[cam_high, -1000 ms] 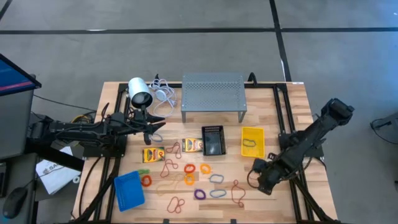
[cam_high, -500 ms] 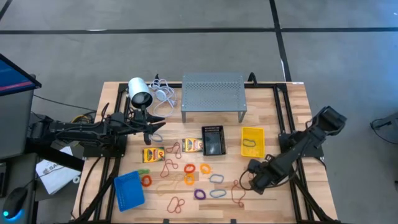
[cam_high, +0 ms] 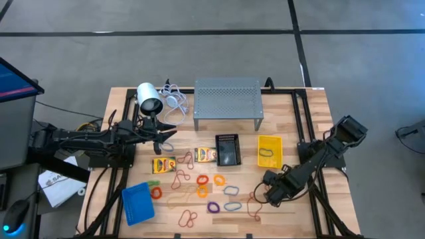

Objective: Pick & Place Office Desk Supplies
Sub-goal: Put the red rubber band into the yellow basket

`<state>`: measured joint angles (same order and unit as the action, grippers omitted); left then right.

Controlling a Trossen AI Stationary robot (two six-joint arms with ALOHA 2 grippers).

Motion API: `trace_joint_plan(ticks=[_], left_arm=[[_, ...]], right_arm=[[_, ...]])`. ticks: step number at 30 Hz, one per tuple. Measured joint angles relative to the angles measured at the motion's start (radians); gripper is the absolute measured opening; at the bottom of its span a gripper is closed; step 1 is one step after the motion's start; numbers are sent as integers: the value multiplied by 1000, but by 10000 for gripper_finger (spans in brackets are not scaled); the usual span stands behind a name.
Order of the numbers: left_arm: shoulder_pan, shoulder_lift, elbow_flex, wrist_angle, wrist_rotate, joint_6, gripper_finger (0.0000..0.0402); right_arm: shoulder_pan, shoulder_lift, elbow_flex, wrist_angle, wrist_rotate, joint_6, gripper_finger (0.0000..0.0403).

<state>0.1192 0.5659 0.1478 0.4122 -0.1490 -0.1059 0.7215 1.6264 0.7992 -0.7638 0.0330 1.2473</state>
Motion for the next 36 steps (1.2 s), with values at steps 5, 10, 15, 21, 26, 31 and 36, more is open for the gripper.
trace_joint_plan(ticks=[5,10,15,21,26,31,36], left_arm=[[0,0,0,0,0,0,104],[0,0,0,0,0,0,104],[0,0,0,0,0,0,104],[0,0,0,0,0,0,104],[0,0,0,0,0,-3,104],[0,0,0,1,0,-3,104],[0,0,0,7,0,-3,104]], right_arm=[[5,0,-1,6,-6,1,67],[5,1,-2,15,-7,1,7],[8,1,-1,16,-15,34,2],[19,-39,26,-45,-16,59,1],[28,-135,63,-93,20,63,1],[33,-258,88,-92,73,66,0],[32,-395,94,-128,199,66,0]])
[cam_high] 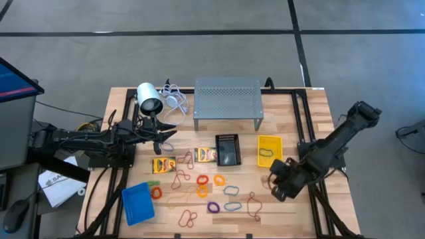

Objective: Pick & Place Office Desk Supplies
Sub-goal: Put the red rubber band into the yellow basket

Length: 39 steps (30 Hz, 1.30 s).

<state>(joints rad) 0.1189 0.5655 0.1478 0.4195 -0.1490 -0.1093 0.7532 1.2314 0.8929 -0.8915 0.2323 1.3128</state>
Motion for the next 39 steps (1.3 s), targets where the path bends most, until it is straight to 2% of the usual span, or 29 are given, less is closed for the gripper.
trace_joint_plan(ticks=[4,10,26,32,39], left_arm=[[0,0,0,1,0,0,104],[0,0,0,2,0,0,104],[0,0,0,10,0,-34,104],[0,0,0,10,0,-29,104],[0,0,23,16,51,-27,104]], right_arm=[[-15,-94,0,-105,81,-1,0],[-124,-153,0,-245,83,-73,0],[-563,-171,0,-278,-95,-559,0],[-668,-171,0,-322,-162,-659,0],[-724,-168,-86,-231,-221,-714,0]])
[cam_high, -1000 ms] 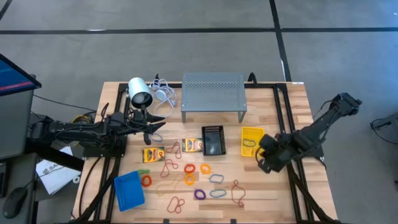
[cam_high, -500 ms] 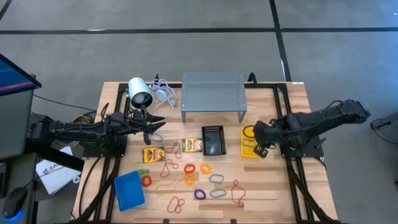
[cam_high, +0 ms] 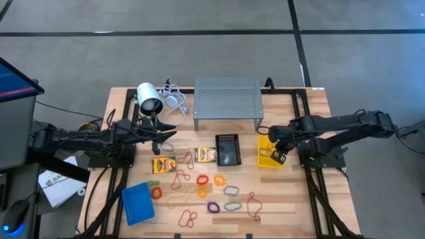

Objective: Pick & Place Office Desk Supplies
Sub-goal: Put the red rubber band into the yellow basket

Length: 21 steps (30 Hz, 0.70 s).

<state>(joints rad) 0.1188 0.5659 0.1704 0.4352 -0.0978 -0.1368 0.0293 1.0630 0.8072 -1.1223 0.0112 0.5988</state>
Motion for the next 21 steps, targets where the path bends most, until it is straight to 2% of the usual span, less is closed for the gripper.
trace_joint_plan(ticks=[9,15,21], left_arm=[[0,32,122,-161,1,0,104],[0,148,199,-190,74,-2,104],[0,260,261,-192,124,1,104]], right_arm=[[-52,4,-95,103,-42,-53,0],[-95,5,-157,191,-94,-85,0],[-115,5,-175,207,-137,-114,4]])
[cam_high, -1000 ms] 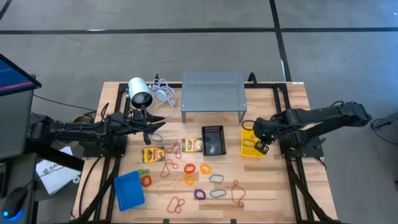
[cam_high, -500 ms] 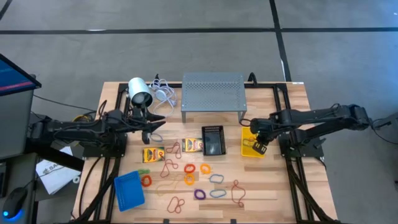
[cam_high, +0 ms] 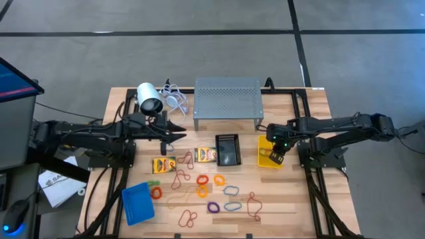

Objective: Pick & Place Office Desk Supplies
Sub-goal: Put the red rubber band into the yellow basket

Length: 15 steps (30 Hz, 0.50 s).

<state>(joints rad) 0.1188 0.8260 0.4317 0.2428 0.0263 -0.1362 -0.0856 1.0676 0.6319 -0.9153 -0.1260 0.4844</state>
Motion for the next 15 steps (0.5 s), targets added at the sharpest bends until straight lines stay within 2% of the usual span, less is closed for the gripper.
trace_joint_plan(ticks=[5,15], left_arm=[[0,28,14,-1,32,0,104],[0,27,15,-25,42,0,104]], right_arm=[[-1,0,0,32,-15,-20,43],[-2,0,0,38,-1,-9,187]])
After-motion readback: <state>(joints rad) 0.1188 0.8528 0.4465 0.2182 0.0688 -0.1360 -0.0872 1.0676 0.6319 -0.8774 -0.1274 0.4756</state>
